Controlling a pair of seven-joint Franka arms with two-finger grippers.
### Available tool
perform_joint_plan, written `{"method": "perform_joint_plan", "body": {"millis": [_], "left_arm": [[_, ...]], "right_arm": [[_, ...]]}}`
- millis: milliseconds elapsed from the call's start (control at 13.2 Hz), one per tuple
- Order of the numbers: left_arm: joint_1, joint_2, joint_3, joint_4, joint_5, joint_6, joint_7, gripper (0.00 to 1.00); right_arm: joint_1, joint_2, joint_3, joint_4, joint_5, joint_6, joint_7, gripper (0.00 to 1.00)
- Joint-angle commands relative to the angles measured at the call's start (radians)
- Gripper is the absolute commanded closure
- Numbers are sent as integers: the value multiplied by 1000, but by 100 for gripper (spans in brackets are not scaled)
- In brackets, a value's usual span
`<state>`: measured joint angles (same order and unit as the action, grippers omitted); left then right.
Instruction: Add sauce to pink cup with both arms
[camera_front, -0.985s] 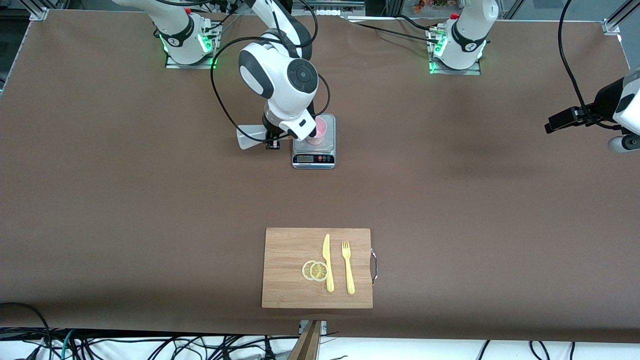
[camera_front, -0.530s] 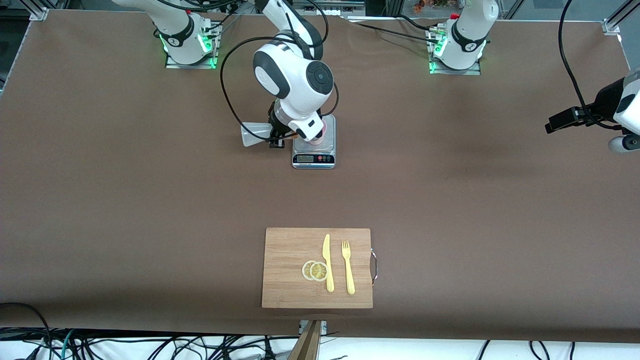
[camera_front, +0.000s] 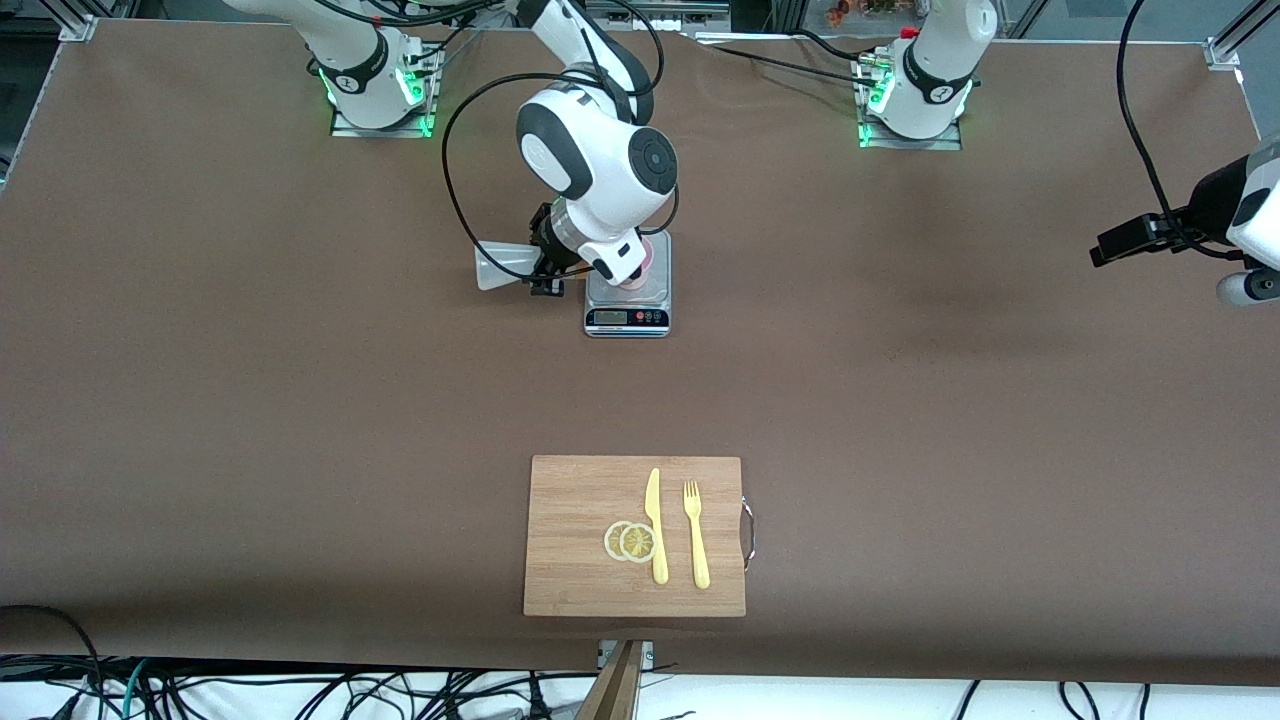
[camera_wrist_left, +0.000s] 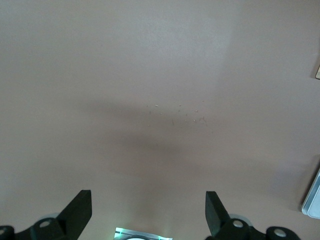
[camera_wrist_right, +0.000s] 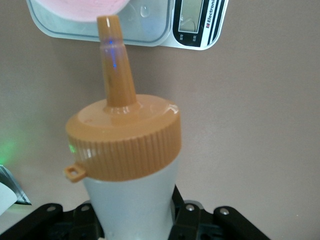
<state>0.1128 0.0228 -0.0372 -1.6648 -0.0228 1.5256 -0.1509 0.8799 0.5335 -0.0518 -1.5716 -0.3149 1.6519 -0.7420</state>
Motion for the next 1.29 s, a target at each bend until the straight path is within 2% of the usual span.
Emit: {"method": "perform_joint_plan", "body": {"millis": [0,379,985,1212], "left_arm": [[5,-4,2,-1,-22,-8,1,0],[5,-4,2,-1,-22,-8,1,0],[5,-4,2,-3,-22,-8,1,0],[5,-4,2,-3,-22,-8,1,0]], "right_arm": [[27,13,-8,35,-20,-35,16,100],[42,14,-8,42,-32,-58,19,100],[60,72,-8,162,-35,-179,20,100],[60,79,-10,170,-38,-193,18,100]]}}
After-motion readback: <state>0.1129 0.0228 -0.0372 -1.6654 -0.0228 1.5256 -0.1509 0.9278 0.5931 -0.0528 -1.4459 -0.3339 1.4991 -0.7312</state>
